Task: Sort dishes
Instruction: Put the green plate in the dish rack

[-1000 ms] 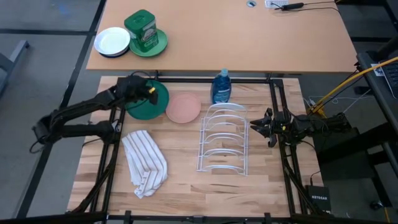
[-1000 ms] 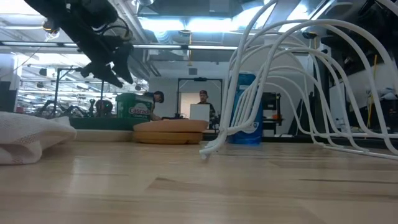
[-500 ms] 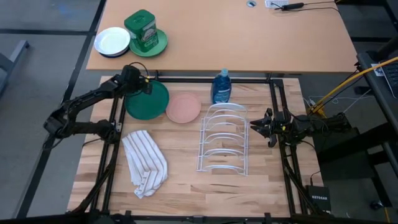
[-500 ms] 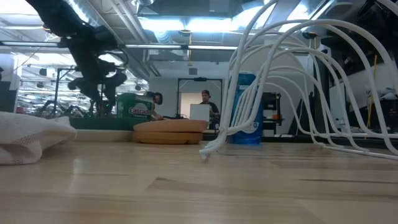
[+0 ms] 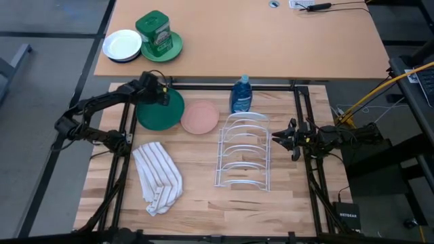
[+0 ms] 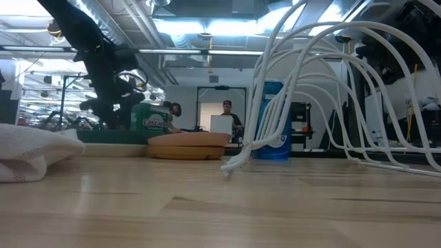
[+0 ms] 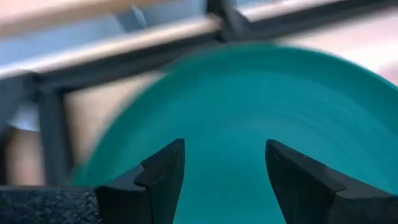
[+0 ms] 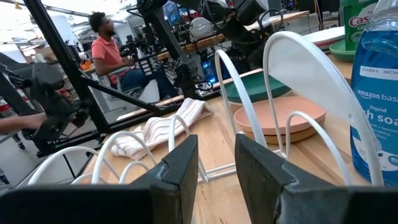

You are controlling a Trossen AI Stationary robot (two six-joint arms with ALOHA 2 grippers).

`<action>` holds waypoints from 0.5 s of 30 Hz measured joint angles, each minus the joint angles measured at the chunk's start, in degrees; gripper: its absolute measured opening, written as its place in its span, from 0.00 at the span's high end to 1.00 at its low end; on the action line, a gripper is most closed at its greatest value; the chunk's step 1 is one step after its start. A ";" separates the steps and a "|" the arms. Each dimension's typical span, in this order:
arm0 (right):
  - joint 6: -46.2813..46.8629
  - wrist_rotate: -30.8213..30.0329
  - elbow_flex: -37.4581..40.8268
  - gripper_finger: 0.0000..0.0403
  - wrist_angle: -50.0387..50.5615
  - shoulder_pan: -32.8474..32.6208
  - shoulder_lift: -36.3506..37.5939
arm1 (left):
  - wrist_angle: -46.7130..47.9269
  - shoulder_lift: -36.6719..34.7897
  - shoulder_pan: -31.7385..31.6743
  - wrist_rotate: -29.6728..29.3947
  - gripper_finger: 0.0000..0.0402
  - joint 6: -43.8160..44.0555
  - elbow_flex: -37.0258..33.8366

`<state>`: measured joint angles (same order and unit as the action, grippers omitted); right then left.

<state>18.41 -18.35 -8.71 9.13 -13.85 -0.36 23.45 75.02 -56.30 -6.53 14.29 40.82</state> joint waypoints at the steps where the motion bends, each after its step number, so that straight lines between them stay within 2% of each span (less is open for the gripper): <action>1: 0.00 0.12 0.00 0.73 -0.02 0.00 0.00 | 0.31 0.07 0.28 1.85 0.47 0.00 0.00; 9: 0.02 1.53 0.00 0.73 0.02 0.00 0.00 | 0.77 -0.17 4.54 16.44 0.47 -1.68 0.00; 15: 0.00 1.52 0.00 0.73 0.02 0.00 0.00 | 2.57 -0.29 11.28 18.24 0.47 -4.55 0.00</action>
<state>18.41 -16.83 -8.71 9.15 -13.85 -0.36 26.02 74.73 -45.02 11.72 9.73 40.82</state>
